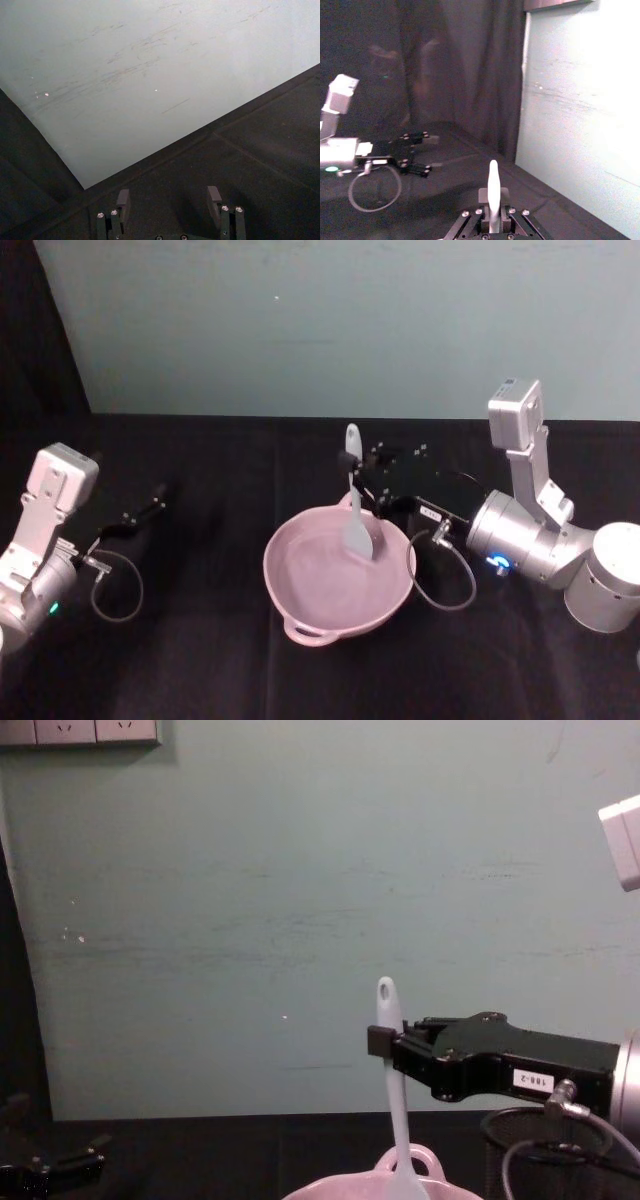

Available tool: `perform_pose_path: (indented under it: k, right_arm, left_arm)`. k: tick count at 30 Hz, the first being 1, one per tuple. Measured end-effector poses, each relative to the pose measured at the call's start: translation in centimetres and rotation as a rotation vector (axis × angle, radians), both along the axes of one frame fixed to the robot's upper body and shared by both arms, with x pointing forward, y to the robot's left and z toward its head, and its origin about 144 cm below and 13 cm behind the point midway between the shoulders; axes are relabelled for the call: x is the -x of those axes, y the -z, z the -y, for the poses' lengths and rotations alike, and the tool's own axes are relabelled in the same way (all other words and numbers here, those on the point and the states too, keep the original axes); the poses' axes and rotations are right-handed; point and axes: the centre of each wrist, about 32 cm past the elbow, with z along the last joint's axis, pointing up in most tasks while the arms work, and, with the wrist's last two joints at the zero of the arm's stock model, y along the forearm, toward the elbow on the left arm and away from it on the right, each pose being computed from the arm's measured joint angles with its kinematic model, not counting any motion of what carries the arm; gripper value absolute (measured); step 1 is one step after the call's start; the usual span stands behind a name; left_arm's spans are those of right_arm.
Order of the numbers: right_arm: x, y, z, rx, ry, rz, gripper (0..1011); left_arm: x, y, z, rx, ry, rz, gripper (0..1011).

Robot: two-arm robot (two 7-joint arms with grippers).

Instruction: Use the one hand to pick up the spoon and stir the clear water in the bowl.

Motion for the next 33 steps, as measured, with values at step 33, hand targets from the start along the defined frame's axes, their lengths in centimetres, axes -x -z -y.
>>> perform_pose_path:
  k: [33]
  right_arm:
    - [-2.0,0.3,-2.2,-0.041,-0.04,0.007,126]
  left_arm:
    - [0.0,0.0,0.0,0.0,0.0,0.0,1005]
